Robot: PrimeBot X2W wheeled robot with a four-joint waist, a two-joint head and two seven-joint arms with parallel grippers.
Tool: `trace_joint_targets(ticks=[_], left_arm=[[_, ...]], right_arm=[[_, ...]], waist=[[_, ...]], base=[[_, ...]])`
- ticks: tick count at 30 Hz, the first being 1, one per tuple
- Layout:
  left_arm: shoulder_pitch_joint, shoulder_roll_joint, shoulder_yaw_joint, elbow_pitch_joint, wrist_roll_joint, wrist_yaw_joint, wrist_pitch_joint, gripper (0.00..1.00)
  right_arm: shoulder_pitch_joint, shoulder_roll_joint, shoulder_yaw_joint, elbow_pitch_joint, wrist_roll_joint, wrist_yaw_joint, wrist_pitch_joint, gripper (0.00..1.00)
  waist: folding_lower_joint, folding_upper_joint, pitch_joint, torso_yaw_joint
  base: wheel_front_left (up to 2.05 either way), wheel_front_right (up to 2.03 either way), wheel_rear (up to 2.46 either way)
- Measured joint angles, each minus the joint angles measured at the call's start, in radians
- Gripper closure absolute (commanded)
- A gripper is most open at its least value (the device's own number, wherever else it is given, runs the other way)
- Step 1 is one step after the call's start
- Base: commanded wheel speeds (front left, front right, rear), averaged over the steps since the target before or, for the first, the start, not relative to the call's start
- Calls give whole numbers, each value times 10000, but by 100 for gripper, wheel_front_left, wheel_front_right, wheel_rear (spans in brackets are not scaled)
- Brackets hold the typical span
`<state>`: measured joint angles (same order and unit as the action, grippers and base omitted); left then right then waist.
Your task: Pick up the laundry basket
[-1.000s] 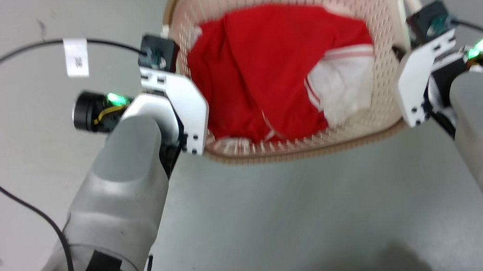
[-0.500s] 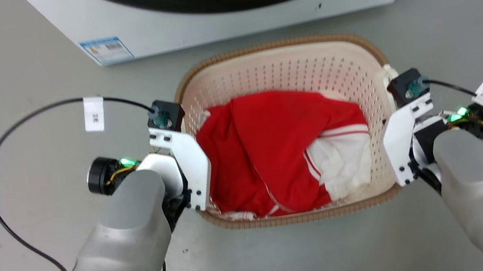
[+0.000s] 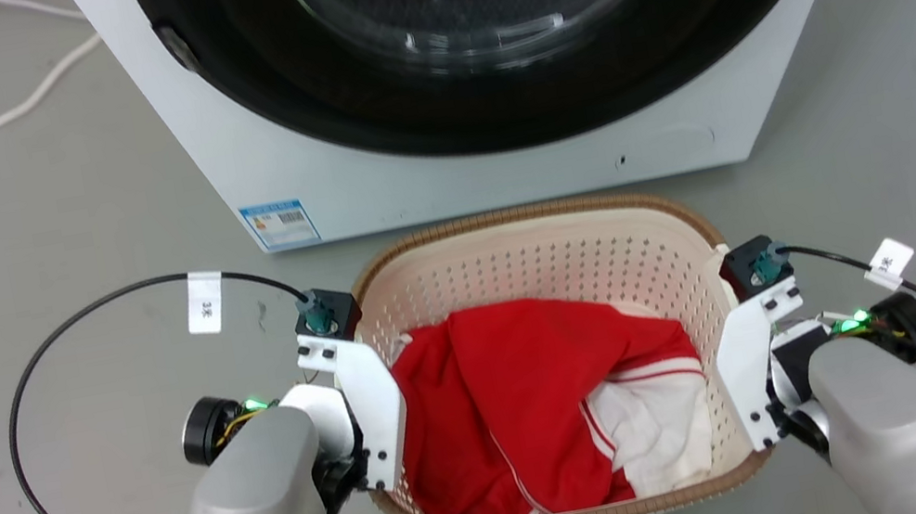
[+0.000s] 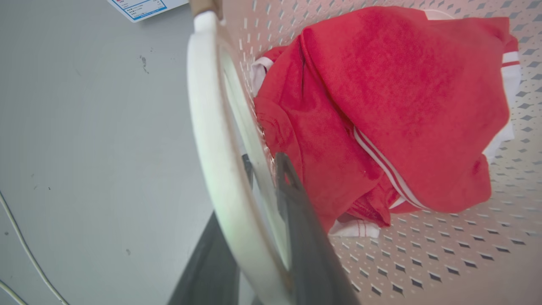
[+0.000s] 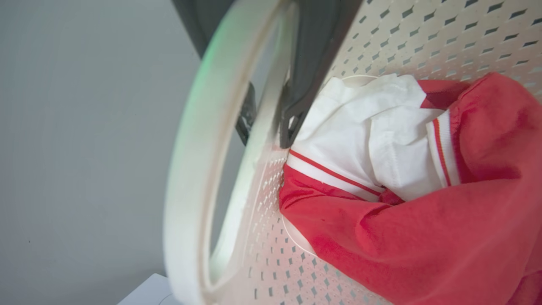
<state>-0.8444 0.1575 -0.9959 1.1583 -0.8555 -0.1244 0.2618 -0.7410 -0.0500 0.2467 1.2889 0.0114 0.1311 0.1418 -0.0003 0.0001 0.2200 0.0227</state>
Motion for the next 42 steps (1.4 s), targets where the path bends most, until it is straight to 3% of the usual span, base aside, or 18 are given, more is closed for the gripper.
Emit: trace_joint_targets(ticks=[17,42], left_arm=[[1085,293,-1070,-102,-1047,-4,437,100],[1483,295,-1977,115,-1952,-36,433,100]], right_arm=[[1145,-29,2512,-107,2525,-8,721,100],[1662,-614,5338,-746,5501,-21,1413,100]], waist=[[1,0,-2192,93],[2,0,-3058,-221]], base=[[0,0,0],[0,0,0]])
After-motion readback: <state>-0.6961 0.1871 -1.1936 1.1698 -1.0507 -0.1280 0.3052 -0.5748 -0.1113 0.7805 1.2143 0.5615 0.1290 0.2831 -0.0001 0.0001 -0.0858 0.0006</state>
